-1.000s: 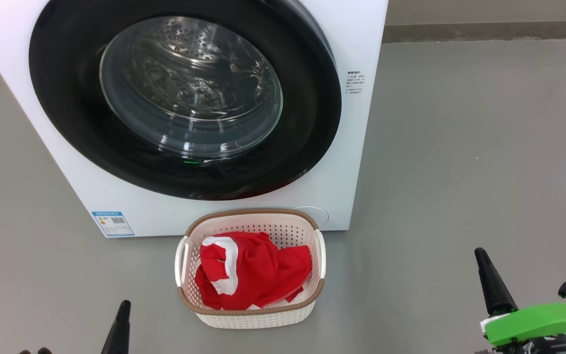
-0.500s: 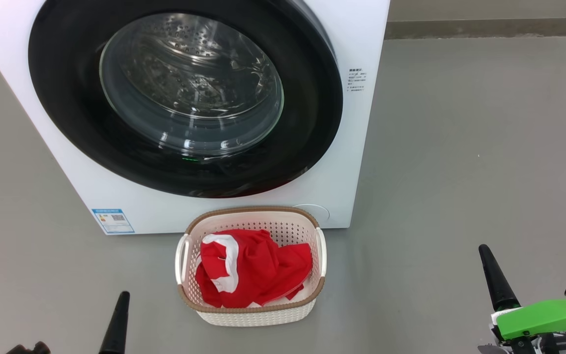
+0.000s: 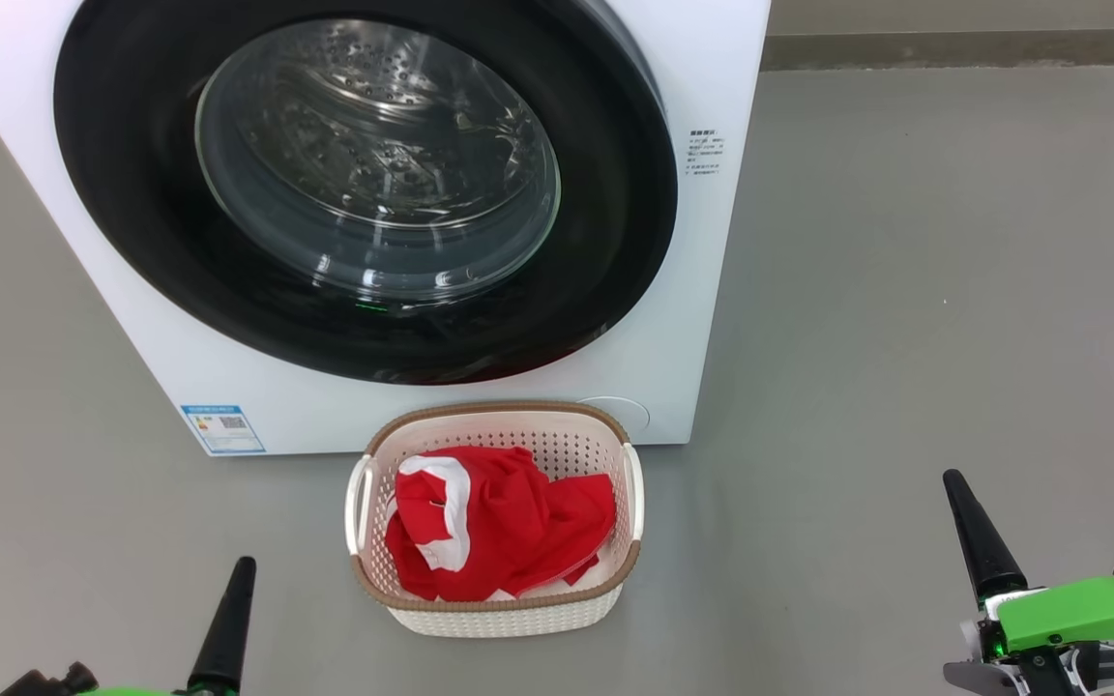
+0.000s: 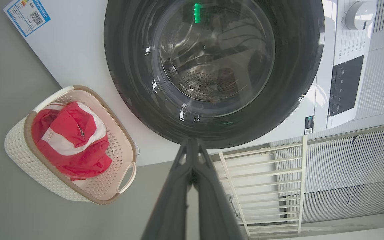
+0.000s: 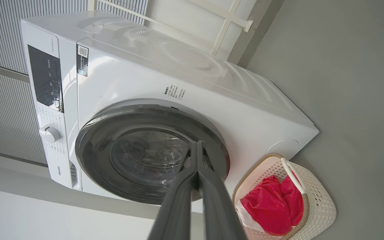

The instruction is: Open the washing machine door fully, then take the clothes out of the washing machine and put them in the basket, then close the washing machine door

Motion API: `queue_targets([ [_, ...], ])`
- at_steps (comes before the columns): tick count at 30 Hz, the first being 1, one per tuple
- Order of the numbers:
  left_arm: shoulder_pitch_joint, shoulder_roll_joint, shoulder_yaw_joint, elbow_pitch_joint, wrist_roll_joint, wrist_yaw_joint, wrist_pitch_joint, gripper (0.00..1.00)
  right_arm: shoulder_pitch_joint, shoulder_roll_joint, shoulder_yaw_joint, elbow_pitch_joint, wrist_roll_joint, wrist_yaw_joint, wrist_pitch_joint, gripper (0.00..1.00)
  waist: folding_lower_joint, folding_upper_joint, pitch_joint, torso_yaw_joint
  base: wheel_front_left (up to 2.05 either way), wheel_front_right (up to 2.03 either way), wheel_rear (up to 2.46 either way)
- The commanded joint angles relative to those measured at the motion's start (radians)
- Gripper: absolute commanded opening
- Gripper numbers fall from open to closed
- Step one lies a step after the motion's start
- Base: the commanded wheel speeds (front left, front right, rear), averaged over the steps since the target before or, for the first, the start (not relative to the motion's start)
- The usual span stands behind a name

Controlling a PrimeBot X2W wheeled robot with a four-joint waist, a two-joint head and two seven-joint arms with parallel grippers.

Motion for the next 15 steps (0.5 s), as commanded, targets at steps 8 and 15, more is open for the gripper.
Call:
queue_targets([
  [8, -0.060, 0.005, 0.038, -0.019, -0.109, -0.006, 0.031, 0.00, -0.061, -0.019, 0.001, -0.019, 0.107, -0.001, 0.029, 0.00, -0.0001, 0.0000, 0.005, 0.002, 0.00, 0.00, 0.00],
  [15, -0.072, 0.004, 0.044, -0.016, -0.183, -0.007, 0.051, 0.00, -0.069, -0.020, -0.005, -0.016, 0.183, -0.001, 0.050, 0.00, -0.0001, 0.0000, 0.008, 0.003, 0.00, 0.00, 0.00],
])
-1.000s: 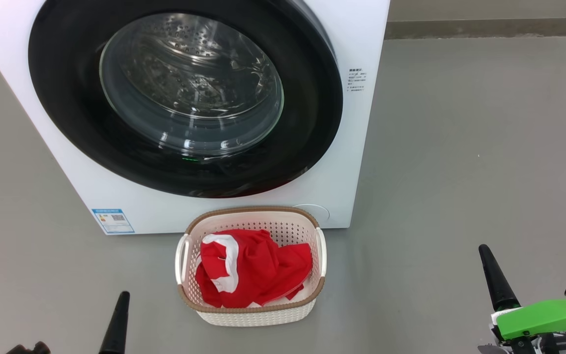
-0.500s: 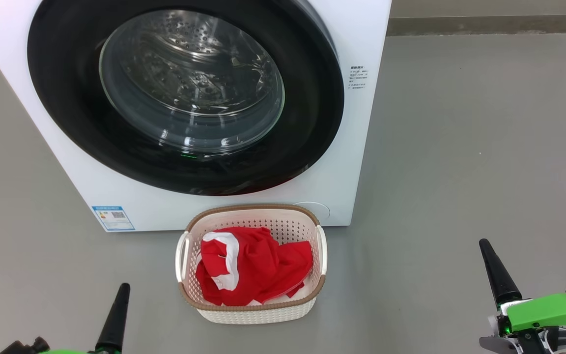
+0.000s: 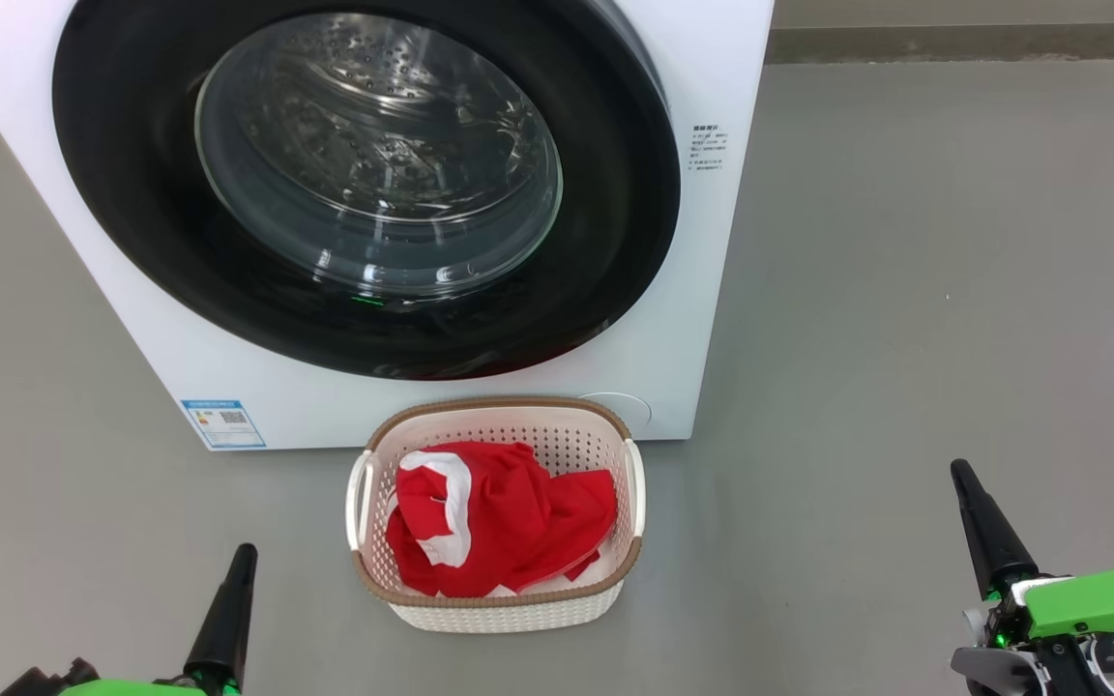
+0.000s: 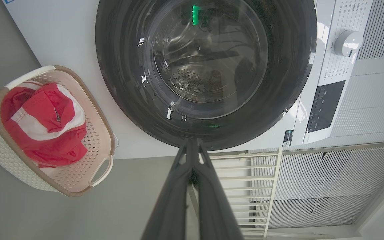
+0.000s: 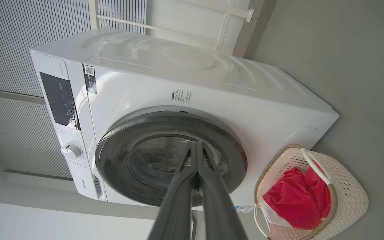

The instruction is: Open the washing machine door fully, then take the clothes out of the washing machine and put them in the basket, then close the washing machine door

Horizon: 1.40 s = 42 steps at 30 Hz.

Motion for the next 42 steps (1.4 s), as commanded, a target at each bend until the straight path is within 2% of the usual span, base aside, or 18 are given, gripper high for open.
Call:
queue_targets([
  [1, -0.050, 0.007, 0.035, -0.019, -0.023, -0.006, 0.010, 0.00, -0.053, -0.018, 0.016, -0.023, 0.025, -0.001, 0.008, 0.00, 0.0000, -0.0001, 0.000, 0.000, 0.00, 0.00, 0.00],
  [7, -0.059, 0.006, 0.040, -0.017, -0.079, -0.007, 0.025, 0.00, -0.059, -0.019, 0.012, -0.020, 0.082, -0.001, 0.024, 0.00, 0.0000, -0.0001, 0.003, 0.001, 0.00, 0.00, 0.00],
  [42, -0.059, 0.006, 0.039, -0.017, -0.079, -0.007, 0.024, 0.00, -0.059, -0.016, 0.007, -0.020, 0.078, -0.001, 0.028, 0.00, 0.0000, -0.0001, 0.003, 0.001, 0.00, 0.00, 0.00],
])
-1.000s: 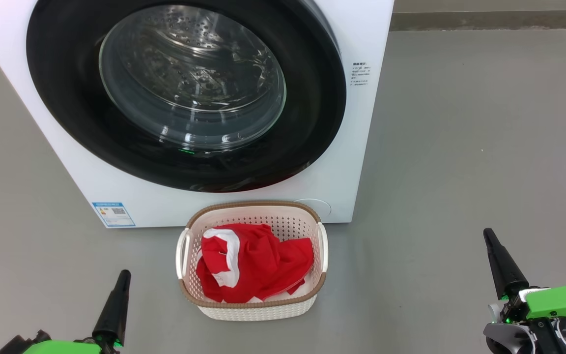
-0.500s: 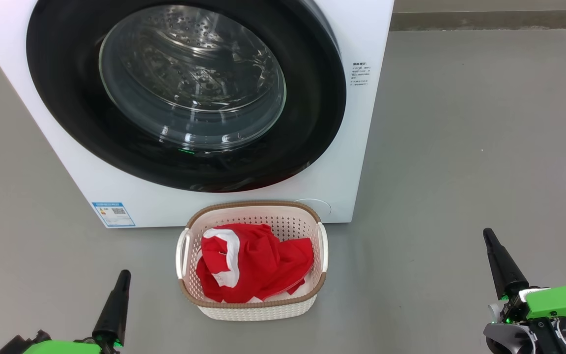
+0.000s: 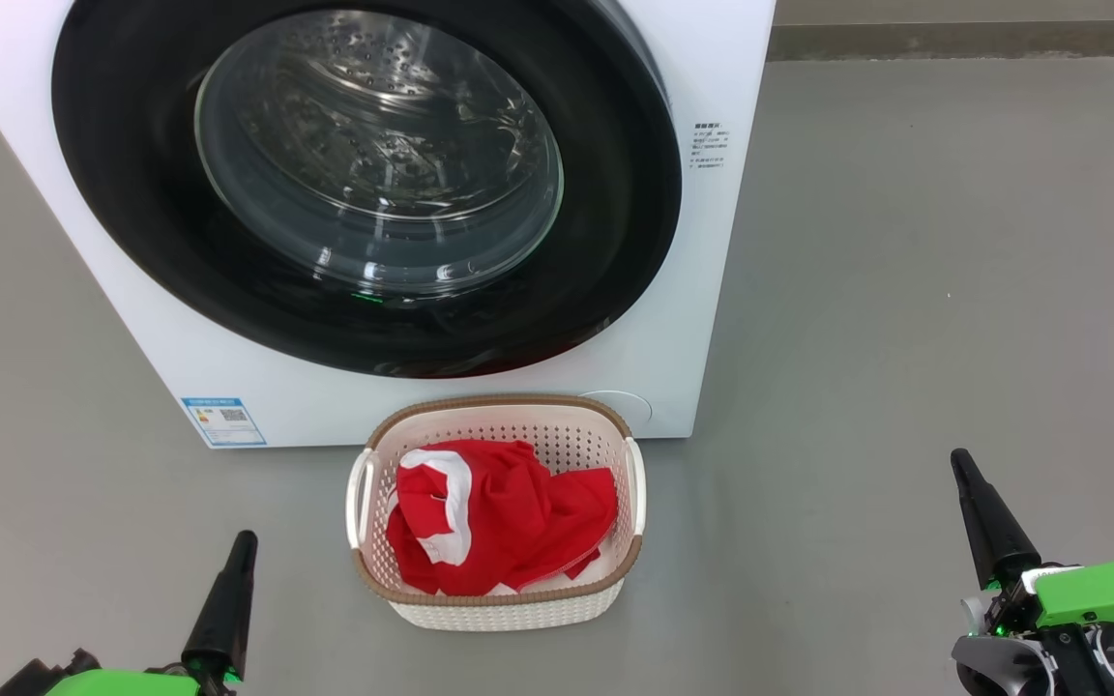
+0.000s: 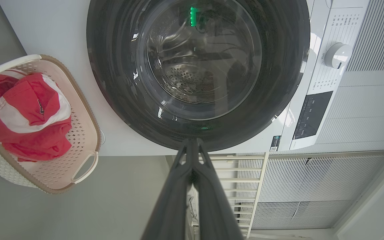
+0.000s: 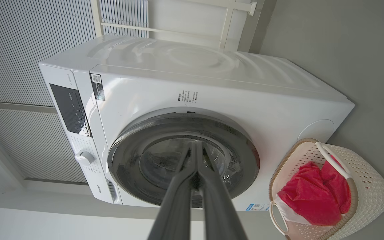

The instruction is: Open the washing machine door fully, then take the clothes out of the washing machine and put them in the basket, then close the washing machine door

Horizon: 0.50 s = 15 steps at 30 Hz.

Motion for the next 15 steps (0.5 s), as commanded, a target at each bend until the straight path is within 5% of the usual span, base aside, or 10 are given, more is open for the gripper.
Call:
queue_targets([
  [1, -0.039, 0.009, 0.035, -0.021, -0.007, -0.007, 0.004, 0.00, -0.041, -0.015, 0.014, -0.025, 0.002, -0.001, 0.003, 0.00, 0.0000, -0.0001, 0.000, 0.000, 0.00, 0.00, 0.00],
  [15, -0.039, 0.009, 0.035, -0.021, -0.007, -0.007, 0.004, 0.00, -0.041, -0.014, 0.013, -0.025, 0.001, -0.001, 0.004, 0.00, 0.0000, -0.0001, 0.000, 0.000, 0.00, 0.00, 0.00],
])
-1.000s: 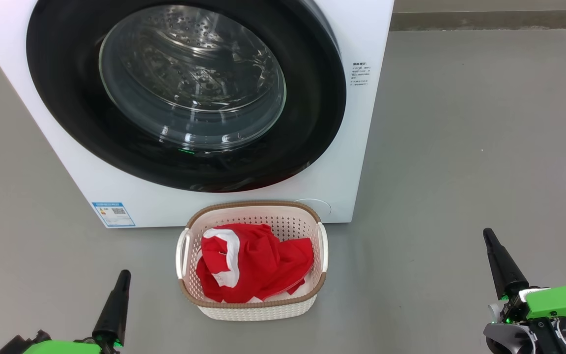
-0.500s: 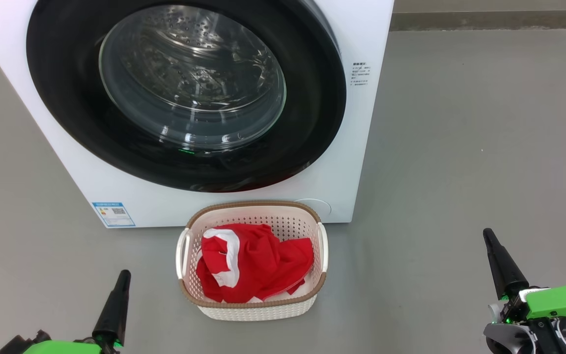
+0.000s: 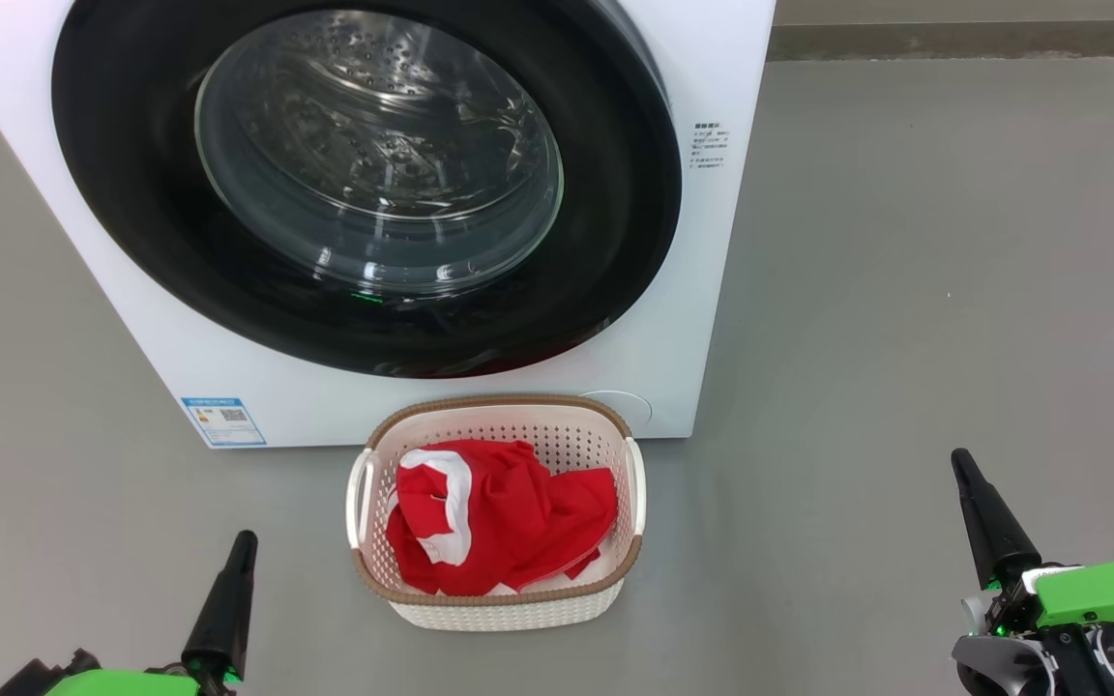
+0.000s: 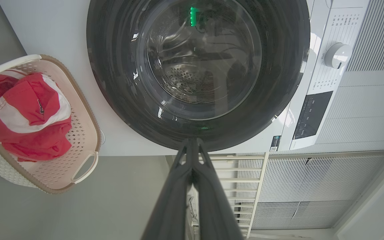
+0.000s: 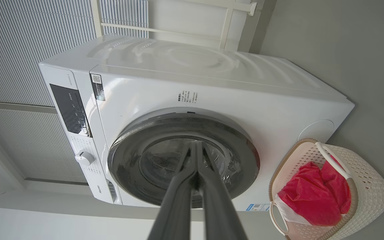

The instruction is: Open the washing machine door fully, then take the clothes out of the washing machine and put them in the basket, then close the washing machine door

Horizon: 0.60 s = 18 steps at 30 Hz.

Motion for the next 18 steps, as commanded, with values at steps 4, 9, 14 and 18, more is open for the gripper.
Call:
queue_targets([
  [4, -0.039, 0.009, 0.035, -0.021, -0.007, -0.007, 0.004, 0.00, -0.041, -0.014, 0.013, -0.025, 0.001, -0.001, 0.004, 0.00, 0.0000, 0.0000, 0.000, 0.000, 0.00, 0.00, 0.00],
  [9, -0.039, 0.009, 0.035, -0.021, -0.007, -0.007, 0.004, 0.00, -0.041, -0.014, 0.013, -0.025, 0.001, -0.001, 0.004, 0.00, 0.0000, 0.0000, 0.000, 0.000, 0.00, 0.00, 0.00],
  [14, -0.039, 0.009, 0.035, -0.021, -0.007, -0.007, 0.003, 0.00, -0.041, -0.013, 0.013, -0.025, 0.001, -0.001, 0.005, 0.00, 0.0000, 0.0000, 0.000, 0.000, 0.00, 0.00, 0.00],
  [18, -0.039, 0.009, 0.035, -0.021, -0.007, -0.007, 0.003, 0.00, -0.042, -0.013, 0.012, -0.025, 0.000, -0.001, 0.005, 0.00, 0.0000, 0.0000, 0.000, 0.000, 0.00, 0.00, 0.00],
])
